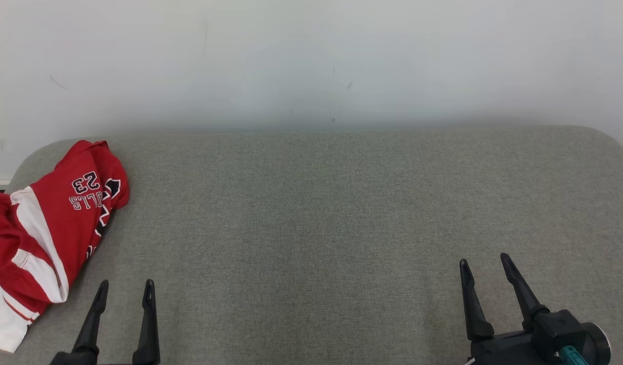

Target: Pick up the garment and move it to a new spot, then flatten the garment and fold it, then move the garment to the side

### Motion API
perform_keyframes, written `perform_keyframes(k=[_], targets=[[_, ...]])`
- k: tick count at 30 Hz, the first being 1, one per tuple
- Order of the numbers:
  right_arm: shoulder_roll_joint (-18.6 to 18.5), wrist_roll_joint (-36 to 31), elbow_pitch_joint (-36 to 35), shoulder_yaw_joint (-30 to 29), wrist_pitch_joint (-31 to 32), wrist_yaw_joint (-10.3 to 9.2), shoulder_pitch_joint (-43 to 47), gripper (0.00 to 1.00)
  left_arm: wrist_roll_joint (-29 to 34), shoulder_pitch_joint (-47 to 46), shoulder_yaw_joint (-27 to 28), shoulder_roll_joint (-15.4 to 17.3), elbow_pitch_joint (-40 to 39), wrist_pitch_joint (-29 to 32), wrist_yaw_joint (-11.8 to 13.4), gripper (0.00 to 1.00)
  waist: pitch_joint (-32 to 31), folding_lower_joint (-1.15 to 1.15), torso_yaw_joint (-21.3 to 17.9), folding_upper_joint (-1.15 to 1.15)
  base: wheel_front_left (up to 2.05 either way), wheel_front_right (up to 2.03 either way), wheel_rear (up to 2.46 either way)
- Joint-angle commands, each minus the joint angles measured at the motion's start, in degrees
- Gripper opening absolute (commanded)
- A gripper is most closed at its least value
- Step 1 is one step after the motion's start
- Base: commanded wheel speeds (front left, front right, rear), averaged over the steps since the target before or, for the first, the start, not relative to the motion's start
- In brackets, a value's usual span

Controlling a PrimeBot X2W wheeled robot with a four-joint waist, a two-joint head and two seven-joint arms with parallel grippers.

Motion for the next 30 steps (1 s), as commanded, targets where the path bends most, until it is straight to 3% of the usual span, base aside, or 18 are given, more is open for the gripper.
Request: perform_keyframes(k=[1,13,30], targets=[[-0.1,0.2,0.1,-0.1,0.0,-0.12,0.1,1.0,-0.2,0.6,0.2,0.0,0.1,-0.2,0.0,1.0,0.0,0.0,0.0,0.0,0.0,0.0,0.0],[-0.1,7.5,1.1,0.8,0.7,-0.12,-0.4,1.0,-0.5,0.6,0.8,-0.5,0.6,-0.2,-0.3,1.0,0.2,0.0,-0.2,0.0,0.0,0.0,0.0],[-0.1,8.7,0.6,0.9,1.7,-0.12,0.0,1.0,-0.3,1.1,1.0,-0.9,0.8,-0.2,-0.5,1.0,0.1,0.0,0.2,0.0,0.0,0.0,0.0]])
